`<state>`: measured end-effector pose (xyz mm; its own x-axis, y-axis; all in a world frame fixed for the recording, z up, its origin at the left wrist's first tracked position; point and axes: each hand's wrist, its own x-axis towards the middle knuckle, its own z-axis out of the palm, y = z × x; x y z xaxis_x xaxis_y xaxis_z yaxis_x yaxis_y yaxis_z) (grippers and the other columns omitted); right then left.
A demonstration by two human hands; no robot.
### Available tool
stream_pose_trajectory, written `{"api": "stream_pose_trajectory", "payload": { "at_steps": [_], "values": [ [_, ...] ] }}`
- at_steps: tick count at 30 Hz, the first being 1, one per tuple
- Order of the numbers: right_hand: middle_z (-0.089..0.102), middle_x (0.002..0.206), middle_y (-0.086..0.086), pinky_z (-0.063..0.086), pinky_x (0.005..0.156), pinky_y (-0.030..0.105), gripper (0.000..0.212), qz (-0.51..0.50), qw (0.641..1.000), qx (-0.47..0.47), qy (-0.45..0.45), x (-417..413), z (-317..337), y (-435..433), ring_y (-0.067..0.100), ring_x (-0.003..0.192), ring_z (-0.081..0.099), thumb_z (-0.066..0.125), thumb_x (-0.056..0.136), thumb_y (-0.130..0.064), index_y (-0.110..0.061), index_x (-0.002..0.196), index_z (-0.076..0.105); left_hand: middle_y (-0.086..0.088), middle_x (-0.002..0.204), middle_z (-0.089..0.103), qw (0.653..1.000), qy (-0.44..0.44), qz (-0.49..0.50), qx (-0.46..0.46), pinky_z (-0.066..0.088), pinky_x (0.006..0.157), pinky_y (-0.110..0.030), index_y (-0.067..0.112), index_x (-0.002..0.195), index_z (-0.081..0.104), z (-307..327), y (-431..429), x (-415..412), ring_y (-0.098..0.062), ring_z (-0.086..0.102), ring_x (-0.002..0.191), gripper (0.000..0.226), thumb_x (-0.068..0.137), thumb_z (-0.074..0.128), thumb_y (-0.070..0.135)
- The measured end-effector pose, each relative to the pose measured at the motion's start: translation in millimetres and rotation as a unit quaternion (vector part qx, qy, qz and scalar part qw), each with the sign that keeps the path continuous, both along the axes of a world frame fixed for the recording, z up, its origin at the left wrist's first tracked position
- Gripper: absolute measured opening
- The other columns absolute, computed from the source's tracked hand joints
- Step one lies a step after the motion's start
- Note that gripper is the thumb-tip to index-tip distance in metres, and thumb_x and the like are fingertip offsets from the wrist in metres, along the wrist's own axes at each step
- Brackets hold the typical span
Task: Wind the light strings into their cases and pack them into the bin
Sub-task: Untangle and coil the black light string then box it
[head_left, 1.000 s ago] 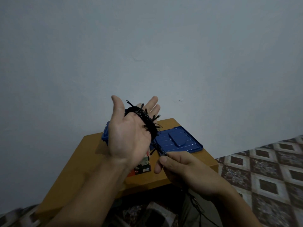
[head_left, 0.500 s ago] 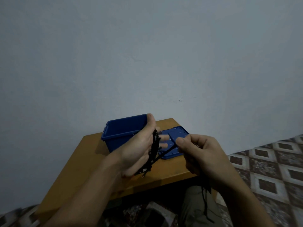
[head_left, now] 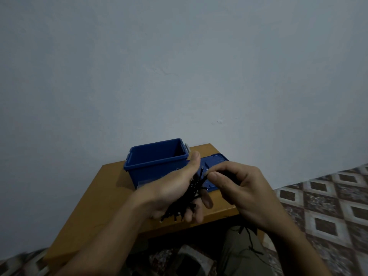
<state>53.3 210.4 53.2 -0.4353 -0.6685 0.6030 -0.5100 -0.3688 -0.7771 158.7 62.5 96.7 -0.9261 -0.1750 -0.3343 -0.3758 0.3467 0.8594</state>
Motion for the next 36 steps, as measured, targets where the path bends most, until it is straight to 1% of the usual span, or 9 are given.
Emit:
{"api": "stream_pose_trajectory", "payload": {
  "at_steps": [4,10,13,15,17,21,25,30,36],
  "values": [
    [0.063,0.064,-0.012,0.039,0.055,0.011,0.012,-0.014,0.999,-0.035,0.0,2,-2,-4,0.001,0.054,0.051,0.063,0.094,-0.015,-0.014,0.091,0.074,-0.015,0.06,0.06,0.999,0.008,-0.028,0.029,0.041,0.045,-0.022,-0.001,0.076,0.069,5,5,2,-0.015,0.049,0.04,0.103,0.087,0.009,0.082],
    [0.056,0.066,-0.003,0.039,0.054,0.016,0.014,0.016,0.998,-0.047,-0.031,2,-6,-6,0.005,0.055,0.045,0.06,0.094,-0.021,-0.011,0.095,0.07,-0.011,0.048,0.054,0.993,0.002,-0.092,0.075,0.051,0.051,-0.026,-0.001,0.069,0.066,10,0,5,-0.015,0.043,0.036,0.095,0.088,0.024,0.082],
    [0.057,0.063,-0.01,0.037,0.054,0.012,0.019,0.02,0.999,-0.033,-0.03,0,-6,-6,0.001,0.053,0.046,0.058,0.095,-0.022,-0.012,0.1,0.073,-0.011,0.044,0.053,0.984,-0.015,-0.111,0.142,0.049,0.044,-0.021,-0.001,0.064,0.067,10,-4,4,-0.015,0.045,0.033,0.086,0.092,0.033,0.073],
    [0.054,0.058,-0.017,0.035,0.053,0.01,0.022,0.016,1.0,-0.01,-0.017,-2,-8,-7,0.0,0.051,0.044,0.054,0.098,-0.024,-0.015,0.106,0.072,-0.01,0.044,0.054,0.972,-0.004,-0.139,0.188,0.053,0.049,-0.023,-0.002,0.068,0.066,7,-8,3,-0.015,0.047,0.035,0.074,0.093,0.04,0.063],
    [0.048,0.058,-0.014,0.032,0.05,0.014,0.02,0.025,0.999,0.005,-0.024,-2,-10,-8,0.001,0.049,0.038,0.051,0.101,-0.027,-0.02,0.109,0.068,-0.009,0.043,0.055,0.962,0.008,-0.154,0.223,0.055,0.053,-0.027,-0.001,0.068,0.065,4,-11,4,-0.014,0.049,0.035,0.063,0.092,0.043,0.053],
    [0.039,0.061,-0.006,0.023,0.046,0.026,0.01,0.099,0.987,0.002,-0.125,-3,-12,-9,0.012,0.049,0.026,0.052,0.099,-0.03,-0.021,0.101,0.054,-0.008,0.041,0.055,0.943,0.023,-0.167,0.287,0.055,0.054,-0.028,0.002,0.063,0.065,0,-11,4,-0.014,0.053,0.035,0.055,0.093,0.046,0.044],
    [0.039,0.06,-0.004,0.022,0.044,0.024,0.009,0.11,0.986,-0.014,-0.127,-5,-10,-5,0.012,0.048,0.024,0.052,0.1,-0.025,-0.016,0.104,0.051,-0.007,0.04,0.055,0.934,0.04,-0.179,0.306,0.056,0.055,-0.028,0.003,0.062,0.066,0,-14,4,-0.013,0.055,0.035,0.052,0.089,0.055,0.045],
    [0.043,0.065,-0.003,0.024,0.046,0.026,0.011,0.128,0.983,-0.03,-0.129,-7,-13,-4,0.013,0.05,0.026,0.059,0.097,-0.021,-0.013,0.105,0.057,-0.008,0.04,0.056,0.92,0.068,-0.183,0.339,0.057,0.058,-0.028,0.003,0.059,0.067,2,-18,6,-0.013,0.055,0.035,0.057,0.094,0.046,0.042],
    [0.055,0.067,-0.004,0.033,0.048,0.021,0.013,0.01,0.995,-0.034,-0.091,-9,-20,-13,0.005,0.049,0.04,0.062,0.092,-0.027,-0.017,0.095,0.07,-0.01,0.045,0.06,0.891,0.111,-0.205,0.39,0.058,0.063,-0.031,0.0,0.066,0.067,4,-14,9,-0.017,0.06,0.041,0.061,0.099,0.033,0.038]
  ]
}}
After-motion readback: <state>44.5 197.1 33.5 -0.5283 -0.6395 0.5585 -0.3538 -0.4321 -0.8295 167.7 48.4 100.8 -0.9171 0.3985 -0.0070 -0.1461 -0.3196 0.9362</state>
